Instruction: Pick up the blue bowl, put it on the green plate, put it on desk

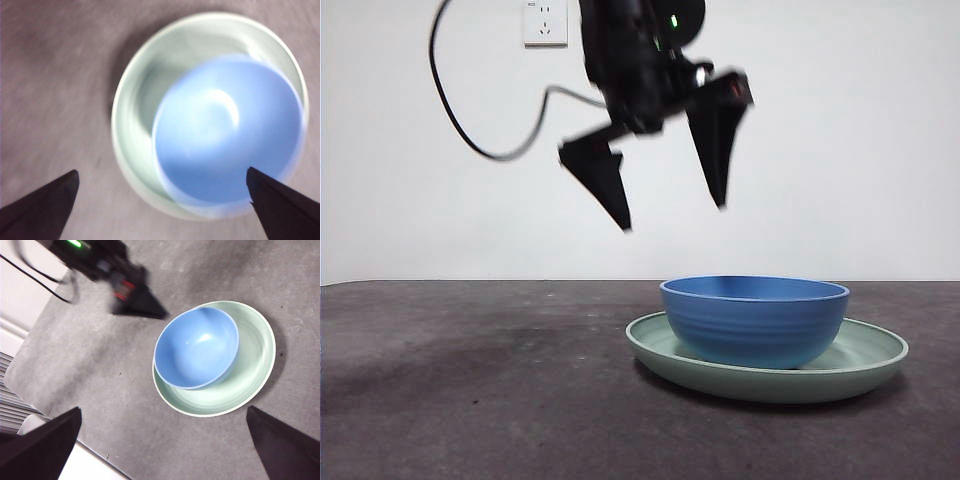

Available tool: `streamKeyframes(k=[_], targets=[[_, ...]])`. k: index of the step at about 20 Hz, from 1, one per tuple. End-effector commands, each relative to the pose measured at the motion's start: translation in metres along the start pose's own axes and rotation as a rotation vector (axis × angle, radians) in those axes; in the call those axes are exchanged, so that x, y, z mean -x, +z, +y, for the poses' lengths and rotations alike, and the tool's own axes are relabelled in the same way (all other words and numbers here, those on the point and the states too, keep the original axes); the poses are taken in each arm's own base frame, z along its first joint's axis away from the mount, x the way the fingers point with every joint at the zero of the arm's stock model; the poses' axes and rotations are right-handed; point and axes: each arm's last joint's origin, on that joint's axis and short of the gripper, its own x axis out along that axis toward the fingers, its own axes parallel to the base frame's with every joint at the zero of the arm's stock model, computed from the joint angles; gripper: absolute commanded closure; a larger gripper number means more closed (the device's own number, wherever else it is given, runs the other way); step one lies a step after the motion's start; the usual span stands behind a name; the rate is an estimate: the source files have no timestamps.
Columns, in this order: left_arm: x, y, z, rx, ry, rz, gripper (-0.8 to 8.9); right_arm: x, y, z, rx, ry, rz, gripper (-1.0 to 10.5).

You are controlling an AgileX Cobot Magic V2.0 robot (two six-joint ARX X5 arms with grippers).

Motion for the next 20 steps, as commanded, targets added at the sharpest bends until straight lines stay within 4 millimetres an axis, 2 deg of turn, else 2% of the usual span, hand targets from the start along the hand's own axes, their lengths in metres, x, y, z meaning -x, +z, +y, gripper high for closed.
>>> streamKeyframes(k=[1, 4, 6, 8, 11, 13, 16, 20], targets=[[0.022, -0.007, -0.005, -0.057, 0.006, 0.031, 2.51, 0.003, 0.004, 0.003, 0.023, 0.004, -0.012, 3.7], [0.057, -0.023, -0.01, -0.07, 0.002, -0.026, 2.51, 0.003, 0.003, 0.003, 0.023, 0.004, -0.011, 3.7], [0.084, -0.041, -0.017, -0.098, -0.003, -0.071, 2.51, 0.003, 0.003, 0.003, 0.022, 0.003, -0.006, 3.7], [0.112, -0.072, -0.019, -0.135, -0.002, -0.1, 2.51, 0.003, 0.003, 0.003, 0.028, 0.004, -0.005, 3.7], [0.137, -0.124, -0.009, -0.138, 0.006, -0.196, 2.51, 0.003, 0.003, 0.003, 0.05, 0.003, -0.005, 3.7], [0.143, -0.162, -0.001, -0.117, 0.015, -0.306, 2.51, 0.003, 0.003, 0.003, 0.048, 0.003, -0.004, 3.7], [0.138, -0.216, 0.005, -0.123, 0.021, -0.446, 2.51, 0.003, 0.003, 0.003, 0.049, 0.003, -0.004, 3.7], [0.122, -0.256, 0.009, -0.116, 0.014, -0.545, 2.51, 0.003, 0.003, 0.003, 0.049, 0.003, -0.004, 3.7]])
